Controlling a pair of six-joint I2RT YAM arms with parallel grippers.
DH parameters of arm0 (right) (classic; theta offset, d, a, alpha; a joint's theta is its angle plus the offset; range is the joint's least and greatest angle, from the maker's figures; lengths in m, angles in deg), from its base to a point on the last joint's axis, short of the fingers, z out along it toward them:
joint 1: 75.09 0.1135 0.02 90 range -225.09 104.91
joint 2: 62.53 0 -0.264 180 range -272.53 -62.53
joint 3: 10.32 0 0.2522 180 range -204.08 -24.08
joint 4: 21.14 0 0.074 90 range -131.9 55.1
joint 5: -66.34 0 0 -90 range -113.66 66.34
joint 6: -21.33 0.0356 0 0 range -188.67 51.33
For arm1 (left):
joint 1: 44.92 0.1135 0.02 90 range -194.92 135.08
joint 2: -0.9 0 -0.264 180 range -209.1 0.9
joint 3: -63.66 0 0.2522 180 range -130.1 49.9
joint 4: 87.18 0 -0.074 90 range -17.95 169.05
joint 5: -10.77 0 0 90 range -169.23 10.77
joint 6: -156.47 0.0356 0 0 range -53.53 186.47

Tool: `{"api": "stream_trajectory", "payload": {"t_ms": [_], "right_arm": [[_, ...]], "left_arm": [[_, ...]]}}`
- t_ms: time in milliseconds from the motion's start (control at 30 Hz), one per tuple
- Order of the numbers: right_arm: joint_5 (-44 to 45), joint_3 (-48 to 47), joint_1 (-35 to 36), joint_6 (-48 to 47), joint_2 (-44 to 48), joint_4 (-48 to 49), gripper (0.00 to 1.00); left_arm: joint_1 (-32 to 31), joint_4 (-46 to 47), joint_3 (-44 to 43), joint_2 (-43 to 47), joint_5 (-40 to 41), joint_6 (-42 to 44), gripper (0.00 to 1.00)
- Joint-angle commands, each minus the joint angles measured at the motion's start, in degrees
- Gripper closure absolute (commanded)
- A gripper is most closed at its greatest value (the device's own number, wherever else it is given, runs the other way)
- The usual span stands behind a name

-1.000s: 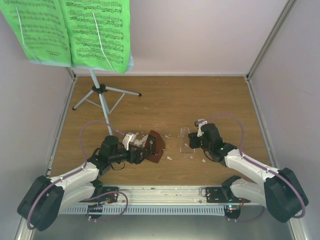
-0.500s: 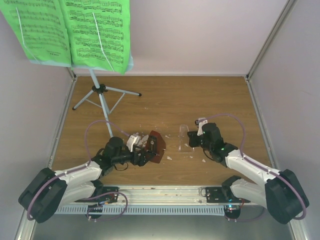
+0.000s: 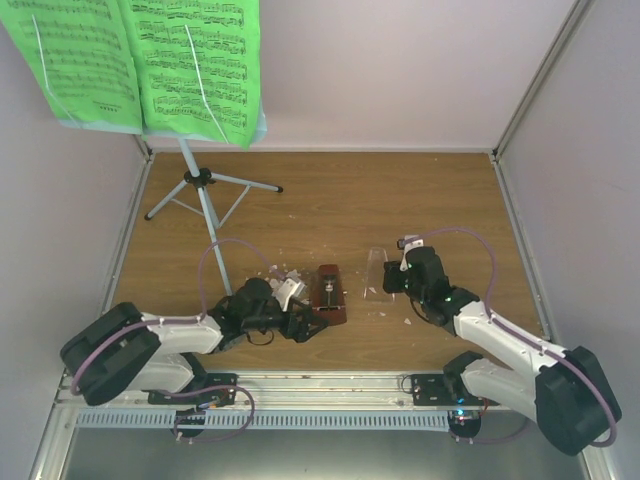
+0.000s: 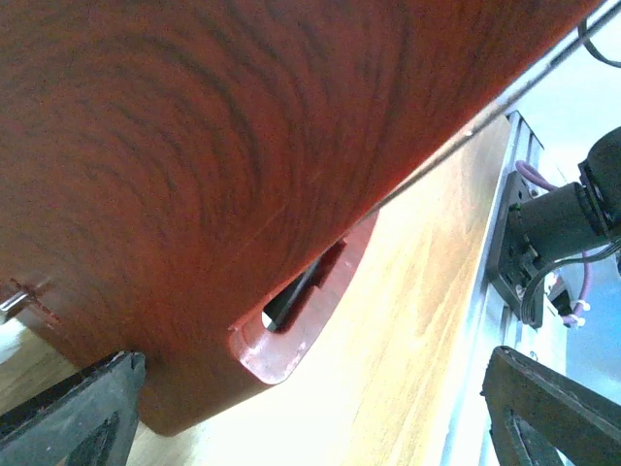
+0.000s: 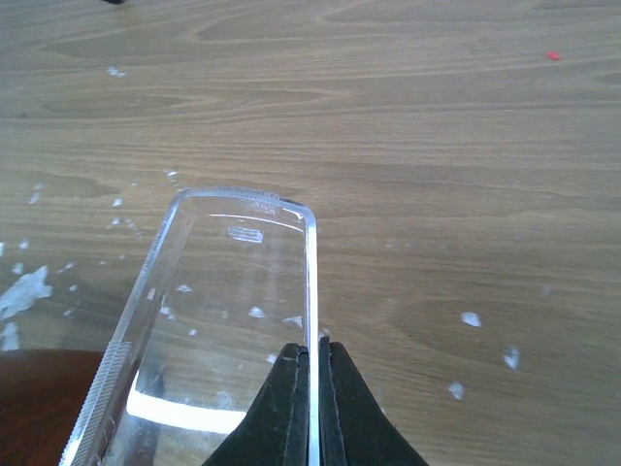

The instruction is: Pack up the instrument practice props

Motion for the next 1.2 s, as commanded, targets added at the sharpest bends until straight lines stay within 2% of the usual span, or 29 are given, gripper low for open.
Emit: {"api": "stream_trajectory", "payload": {"t_ms": [0, 133, 300, 400, 467, 600, 733, 833, 933, 1100, 1167], "right_arm": [[8.57, -2.35, -0.58, 1.54, 2.38, -6.18, 1.0], [13.79, -4.31, -0.67, 2.63, 5.47, -10.38, 1.0], [17.81, -12.69, -0.67, 3.62, 8.45, -17.33, 1.0], [17.33, -20.22, -0.6, 2.55, 9.03, -18.65, 1.0], [17.1, -24.89, -0.6, 1.56, 8.24, -18.47, 1.0], [16.99, -32.23, -0.07, 0.29, 5.35, -15.63, 0.99], [17.43, -35.55, 1.69, 0.55, 2.14, -10.87, 1.0], [18.36, -37.79, 3.78, 1.22, -0.38, -9.84, 0.99], [19.29, -39.16, 5.96, 1.48, -2.1, -9.23, 1.0], [19.78, -39.86, 8.23, 1.67, -2.96, -8.81, 0.99], [19.56, -40.04, 8.52, 1.6, -3.03, -8.6, 0.99]], "left_arm": [[-3.44, 6.36, -3.47, -3.3, 2.59, -1.28, 0.04], [-5.06, 4.82, -4.26, -2.12, 9.21, -2.38, 0.04], [-7.19, -4.8, -4.99, 10.95, 22.58, -0.78, 0.04], [-8.86, -14.12, -10.33, 19.2, 30.73, 1.76, 0.05], [-9.56, -20.31, -16.19, 21.25, 35.03, 3.29, 0.07], [-11.9, -30.71, -29.39, 16.62, 42.87, 5.6, 0.15], [-20.04, -32.9, -41.35, 8.62, 53.84, 10.76, 0.17], [-23.33, -30.11, -45.24, 3.89, 58.49, 14.57, 0.18], [-23.84, -27.95, -47.61, 0.36, 62.11, 16.47, 0.23], [-23.72, -25.34, -49.29, -2.64, 67.13, 21.93, 0.42], [-23.54, -24.41, -49.58, -3.0, 68.67, 23.67, 0.46]]}}
